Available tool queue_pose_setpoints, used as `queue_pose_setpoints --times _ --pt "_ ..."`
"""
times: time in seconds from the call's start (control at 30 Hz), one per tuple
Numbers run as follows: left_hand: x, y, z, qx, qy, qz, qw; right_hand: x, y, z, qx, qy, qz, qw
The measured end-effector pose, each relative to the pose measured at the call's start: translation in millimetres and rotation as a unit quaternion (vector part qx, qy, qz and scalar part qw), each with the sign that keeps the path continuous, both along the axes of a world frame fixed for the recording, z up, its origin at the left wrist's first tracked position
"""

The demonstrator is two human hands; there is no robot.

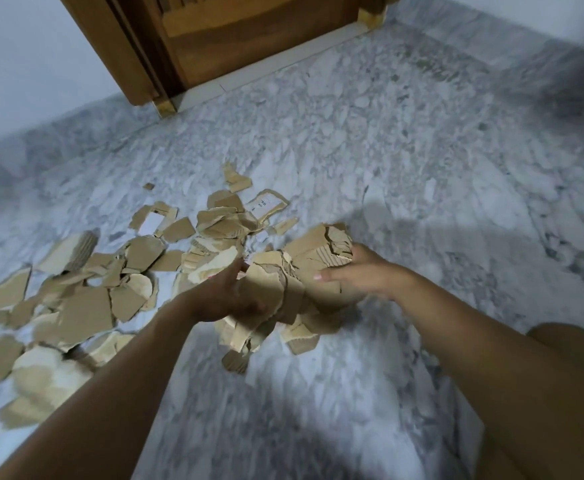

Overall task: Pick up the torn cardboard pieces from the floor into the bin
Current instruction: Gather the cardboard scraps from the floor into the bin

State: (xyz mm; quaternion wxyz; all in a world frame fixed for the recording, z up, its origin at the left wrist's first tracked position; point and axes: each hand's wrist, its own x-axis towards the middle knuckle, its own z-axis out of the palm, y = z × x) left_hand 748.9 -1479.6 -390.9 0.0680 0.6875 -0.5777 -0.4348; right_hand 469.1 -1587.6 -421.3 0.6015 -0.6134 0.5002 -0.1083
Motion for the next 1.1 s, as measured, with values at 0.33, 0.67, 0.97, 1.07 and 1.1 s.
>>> queue_pose_setpoints --times 0.33,0.67,0.97,1.07,1.1 --pt "33.6 44.5 -5.8 0.227 -0.148 -0.096 0.958 -2.9 1.3 3.5 0.002 0.2 0.144 0.969" --pt "3.7 74.3 -73.3 0.08 -0.169 -0.096 0.978 34.8 71.8 -44.3 -0.053 0.317 0.15 0.935" --pt "7.4 71.7 -78.5 0.117 -0.11 -0.054 0.986 48.6 67.8 -62.2 -0.052 0.3 0.158 0.939" --pt "18.6 77.2 -80.9 0.123 -0.071 -0.02 0.99 46.3 68.1 -62.9 -0.039 0.281 0.145 0.948" --pt "21.5 78.3 -80.3 0.115 -0.059 0.0 0.992 45.6 68.2 -62.6 -0.039 0.268 0.138 0.953"
